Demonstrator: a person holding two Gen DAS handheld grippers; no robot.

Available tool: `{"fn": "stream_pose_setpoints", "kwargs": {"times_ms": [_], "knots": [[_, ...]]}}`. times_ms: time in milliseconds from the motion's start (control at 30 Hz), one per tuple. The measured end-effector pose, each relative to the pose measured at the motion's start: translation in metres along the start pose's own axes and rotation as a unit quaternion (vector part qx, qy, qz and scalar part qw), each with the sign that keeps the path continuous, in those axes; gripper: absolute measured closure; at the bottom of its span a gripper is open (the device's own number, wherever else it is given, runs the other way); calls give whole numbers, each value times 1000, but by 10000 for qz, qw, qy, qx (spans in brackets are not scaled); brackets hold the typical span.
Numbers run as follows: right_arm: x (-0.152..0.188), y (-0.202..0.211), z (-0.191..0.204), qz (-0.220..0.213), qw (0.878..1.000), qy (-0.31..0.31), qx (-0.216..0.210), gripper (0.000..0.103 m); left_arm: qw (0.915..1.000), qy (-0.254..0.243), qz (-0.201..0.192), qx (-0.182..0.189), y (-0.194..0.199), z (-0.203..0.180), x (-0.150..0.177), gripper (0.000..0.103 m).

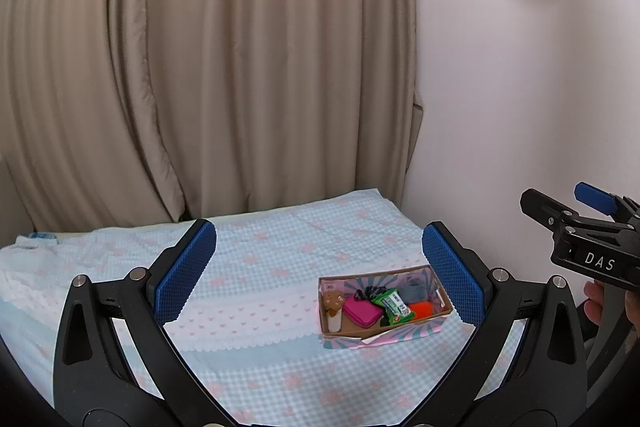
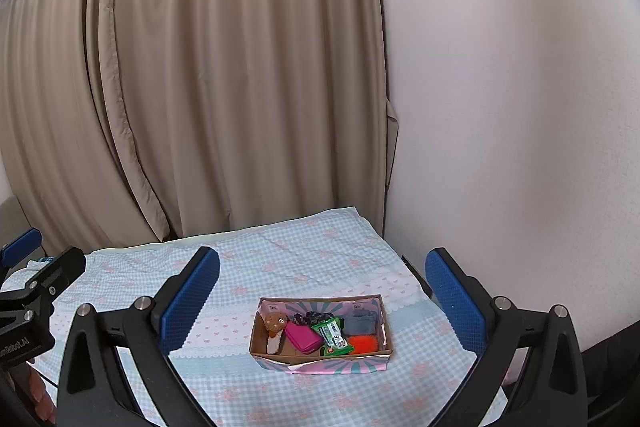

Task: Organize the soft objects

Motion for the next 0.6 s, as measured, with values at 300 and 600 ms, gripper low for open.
{"fn": "stream_pose_setpoints", "kwargs": {"times_ms": [300,600], "knots": [[0,0,-2,2,10000,-4,10,0,10000,13,-91,9,3,-3,1,0],[-2,-2,-6,-10,10000,-23,23,0,9993,-202,-194,-243,2,-8,0,0]]}}
Point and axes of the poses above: each gripper's, at about its wrist camera, not at the fingertips, and y roughly against the way its jaws point, z to its left, x to its underside, the point moved 7 cm from there along -y, roughly the way its jaws point, and after that the axes turned 12 degrees about x, right-handed, at the moved point
